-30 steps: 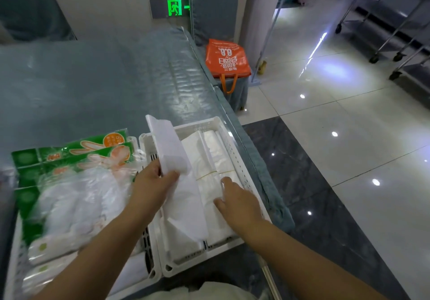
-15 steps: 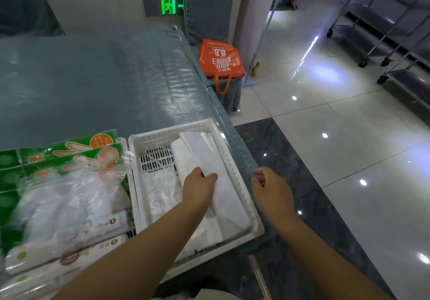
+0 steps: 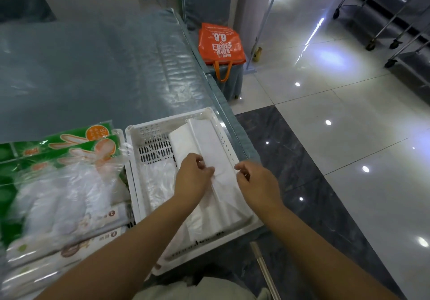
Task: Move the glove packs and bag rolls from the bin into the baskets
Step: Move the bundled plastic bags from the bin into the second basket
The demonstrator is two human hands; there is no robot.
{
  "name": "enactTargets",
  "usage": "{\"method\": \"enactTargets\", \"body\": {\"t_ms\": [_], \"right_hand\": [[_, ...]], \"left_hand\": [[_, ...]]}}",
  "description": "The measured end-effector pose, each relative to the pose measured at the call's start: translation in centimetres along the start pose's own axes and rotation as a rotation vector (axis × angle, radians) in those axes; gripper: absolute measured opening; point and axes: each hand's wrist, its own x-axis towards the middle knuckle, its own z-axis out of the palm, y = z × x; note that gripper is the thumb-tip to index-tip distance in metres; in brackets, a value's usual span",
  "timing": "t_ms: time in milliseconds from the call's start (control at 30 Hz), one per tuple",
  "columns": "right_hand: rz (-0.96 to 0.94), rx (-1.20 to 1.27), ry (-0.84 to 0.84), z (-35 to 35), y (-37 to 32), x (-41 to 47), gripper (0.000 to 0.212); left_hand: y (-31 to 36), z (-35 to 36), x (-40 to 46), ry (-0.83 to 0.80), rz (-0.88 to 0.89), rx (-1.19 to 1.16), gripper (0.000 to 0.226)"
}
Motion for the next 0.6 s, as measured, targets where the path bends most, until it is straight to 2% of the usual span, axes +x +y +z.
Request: {"method": "enactTargets", "body": {"t_ms": [67, 167, 233, 300, 367, 500, 600], "right_hand": [[-0.076, -0.013, -0.072, 0.4, -0.3, -0.2, 0.016], [-0.139, -0.023, -0.122, 0.7, -0.2, -0.3, 0.015], [-0.143, -0.012, -0.123, 0.8, -0.1, -0.4, 0.015], [-0.138, 0.000, -0.135, 0.9, 0.1, -0.5, 0.016], [-0.137, -0.001, -0.141, 0.8, 0.3, -0.7, 0.015], [-0.117, 0.050, -0.097, 0.1, 0.8, -0.6, 0.014], [-0.097, 0.060, -0.087, -0.2, 1.3, -0.7, 0.013]], "left_hand": [[-1.1, -1.9, -0.8, -0.073, 0.055, 0.073, 0.018], [-2.5, -4.3, -2.8, -0.387, 0.155, 0.269, 0.015], [-3.2, -4.7, -4.1, -0.554, 0.186, 0.370, 0.022], [-3.6, -4.2, -4.9, -0.573, 0.205, 0.430, 0.028], [-3.7, -3.4, -5.2, -0.517, 0.219, 0.431, 0.029], [-3.2, -2.5, -5.3, -0.454, 0.216, 0.347, 0.034], [-2.6, -2.4, -5.2, -0.494, 0.195, 0.315, 0.027]]}}
